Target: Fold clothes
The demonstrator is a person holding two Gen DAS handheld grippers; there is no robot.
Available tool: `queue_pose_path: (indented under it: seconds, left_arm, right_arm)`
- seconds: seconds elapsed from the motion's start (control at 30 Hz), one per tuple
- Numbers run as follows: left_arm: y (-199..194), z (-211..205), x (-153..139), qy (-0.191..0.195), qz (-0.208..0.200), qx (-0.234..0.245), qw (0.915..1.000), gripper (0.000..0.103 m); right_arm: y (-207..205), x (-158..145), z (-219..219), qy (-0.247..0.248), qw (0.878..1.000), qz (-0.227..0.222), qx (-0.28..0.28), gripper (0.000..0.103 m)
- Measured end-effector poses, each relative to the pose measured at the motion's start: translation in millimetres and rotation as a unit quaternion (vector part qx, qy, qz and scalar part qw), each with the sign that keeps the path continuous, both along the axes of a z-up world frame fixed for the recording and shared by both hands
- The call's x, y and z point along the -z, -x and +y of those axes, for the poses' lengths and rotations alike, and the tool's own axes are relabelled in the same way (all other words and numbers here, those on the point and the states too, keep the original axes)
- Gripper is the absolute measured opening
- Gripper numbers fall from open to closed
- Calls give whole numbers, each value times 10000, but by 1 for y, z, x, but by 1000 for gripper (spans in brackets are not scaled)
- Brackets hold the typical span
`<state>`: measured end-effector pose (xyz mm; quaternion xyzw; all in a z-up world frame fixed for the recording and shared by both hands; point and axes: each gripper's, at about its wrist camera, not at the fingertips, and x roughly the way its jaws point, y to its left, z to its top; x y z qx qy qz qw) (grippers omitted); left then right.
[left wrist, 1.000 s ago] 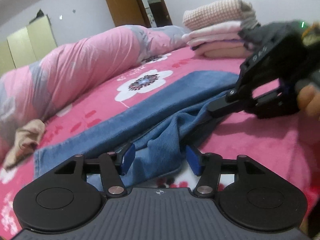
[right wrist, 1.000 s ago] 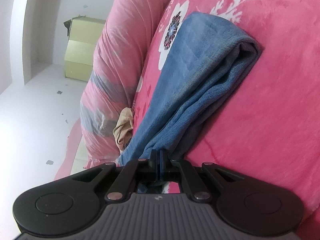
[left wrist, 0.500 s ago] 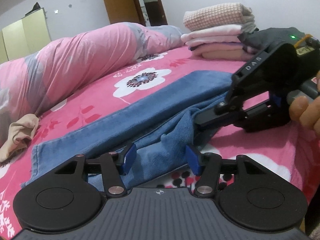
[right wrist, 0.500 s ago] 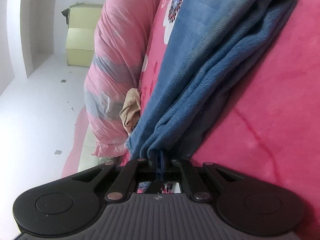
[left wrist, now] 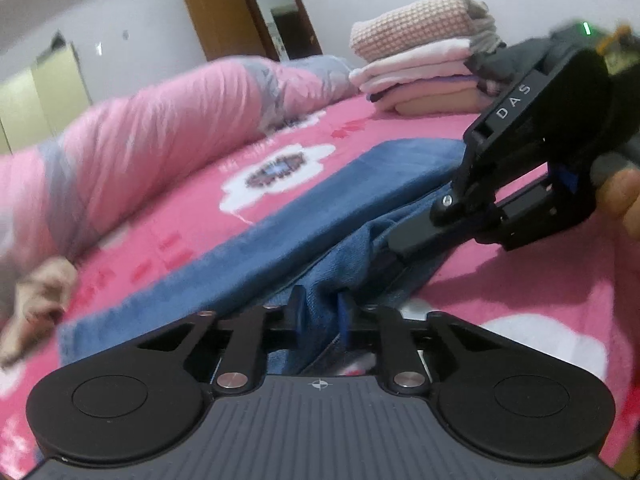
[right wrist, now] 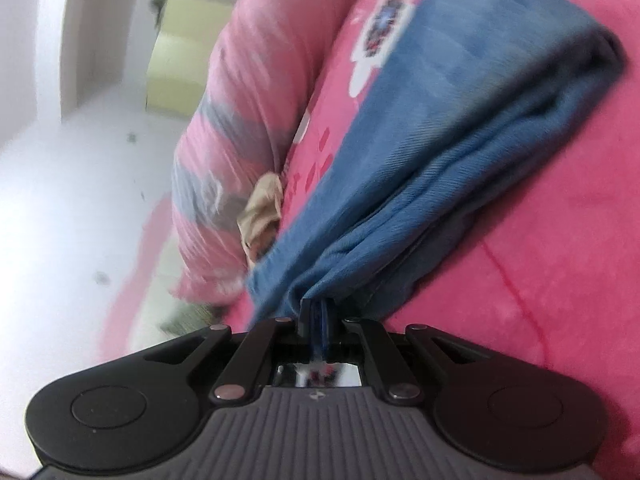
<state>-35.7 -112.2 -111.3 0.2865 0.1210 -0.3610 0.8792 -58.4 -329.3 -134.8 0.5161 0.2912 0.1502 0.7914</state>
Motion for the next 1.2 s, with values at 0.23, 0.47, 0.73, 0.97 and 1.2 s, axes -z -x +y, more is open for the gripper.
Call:
queue_pose_path:
  seconds: [0.23, 0.47, 0.73, 0.97, 1.2]
  left_arm:
    - [17, -3, 19, -465, -739, 31, 9962, 9]
    - [27, -5, 20, -357, -1303, -132, 9907, 9]
    - [18, -10, 22, -534, -1116, -119, 9922, 15]
    - [23, -21, 35, -944, -2124, -351, 9720, 12]
    - [20, -25, 48, -1389, -2178, -360, 9654, 13]
  right_arm:
    - [1, -24, 21, 1066, 9925, -391, -461, 3]
    - [-16, -35, 49, 2217, 9731, -489, -385, 3]
    - [-20, -36, 80, 3954, 9166, -591, -81, 0]
    - [-13, -33, 73, 3904, 9190, -533, -137, 0]
    - [-10, -29, 66, 3717, 9269, -500, -158, 0]
